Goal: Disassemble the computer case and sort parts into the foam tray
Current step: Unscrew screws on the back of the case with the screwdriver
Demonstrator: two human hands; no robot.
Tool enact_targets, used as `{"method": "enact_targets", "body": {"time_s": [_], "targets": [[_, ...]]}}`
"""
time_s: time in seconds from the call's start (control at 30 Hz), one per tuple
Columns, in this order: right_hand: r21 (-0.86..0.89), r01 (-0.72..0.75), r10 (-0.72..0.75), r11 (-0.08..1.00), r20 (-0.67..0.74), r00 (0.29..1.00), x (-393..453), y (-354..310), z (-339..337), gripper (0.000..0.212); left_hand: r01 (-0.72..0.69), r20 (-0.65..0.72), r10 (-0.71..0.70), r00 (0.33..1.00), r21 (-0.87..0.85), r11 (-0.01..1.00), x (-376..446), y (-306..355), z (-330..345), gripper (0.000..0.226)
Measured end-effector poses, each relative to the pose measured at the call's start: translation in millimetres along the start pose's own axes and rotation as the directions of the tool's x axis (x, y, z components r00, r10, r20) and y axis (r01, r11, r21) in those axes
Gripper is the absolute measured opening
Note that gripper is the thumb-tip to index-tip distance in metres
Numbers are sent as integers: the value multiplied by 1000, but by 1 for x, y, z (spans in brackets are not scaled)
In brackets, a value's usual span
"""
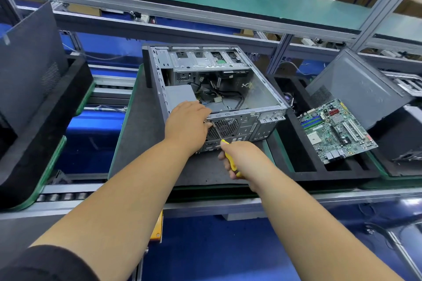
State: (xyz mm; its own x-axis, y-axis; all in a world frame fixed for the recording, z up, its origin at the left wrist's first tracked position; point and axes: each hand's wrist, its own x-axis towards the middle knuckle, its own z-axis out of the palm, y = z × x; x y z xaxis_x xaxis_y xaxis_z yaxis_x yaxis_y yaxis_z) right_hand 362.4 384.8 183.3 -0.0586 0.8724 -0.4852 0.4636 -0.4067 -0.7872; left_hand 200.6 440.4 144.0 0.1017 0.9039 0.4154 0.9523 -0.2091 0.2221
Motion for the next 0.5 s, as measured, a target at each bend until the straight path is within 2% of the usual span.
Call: {"method": "enact_targets", "body": {"time_s": [0.03, 0.07, 0.1, 0.13, 0.2, 0.27, 0.37, 0.43, 0.5], "targets": [[306, -108, 72, 946, 129, 989, 0, 2, -5, 37, 0, -2, 0, 1000, 2, 1000, 0, 0, 0, 28], [519, -217, 92, 827, 255, 962, 0, 6, -8, 34, -1, -5, 1, 1000, 3, 1000, 0, 0, 0, 29], [648, -318, 79, 692, 370, 926, 0, 9, -10, 32, -2, -7, 2, 1000, 4, 1000, 0, 0, 0, 29], [717, -394, 48, 575, 451, 891, 0, 13, -10, 32, -4, -8, 4, 1000, 5, 1000, 0, 0, 0, 29], [758, -464, -27, 458, 533, 845, 1, 17, -6, 35, -6, -2, 6, 1000, 6, 1000, 0, 0, 0, 29], [758, -465, -81, 457, 556, 827, 0, 17, -1, 38, -3, -1, 3, 1000, 0, 1000, 0, 0, 0, 29], [744, -406, -66, 531, 514, 855, -1, 14, 3, 40, 1, 2, -1, 1000, 9, 1000, 0, 0, -1, 29], [702, -316, -16, 638, 423, 906, -2, 12, 3, 40, 1, 5, -1, 1000, 14, 1000, 0, 0, 0, 28], [581, -202, 31, 789, 291, 956, -3, 9, 6, 39, 7, 5, -7, 1000, 14, 1000, 0, 0, 0, 28]]}}
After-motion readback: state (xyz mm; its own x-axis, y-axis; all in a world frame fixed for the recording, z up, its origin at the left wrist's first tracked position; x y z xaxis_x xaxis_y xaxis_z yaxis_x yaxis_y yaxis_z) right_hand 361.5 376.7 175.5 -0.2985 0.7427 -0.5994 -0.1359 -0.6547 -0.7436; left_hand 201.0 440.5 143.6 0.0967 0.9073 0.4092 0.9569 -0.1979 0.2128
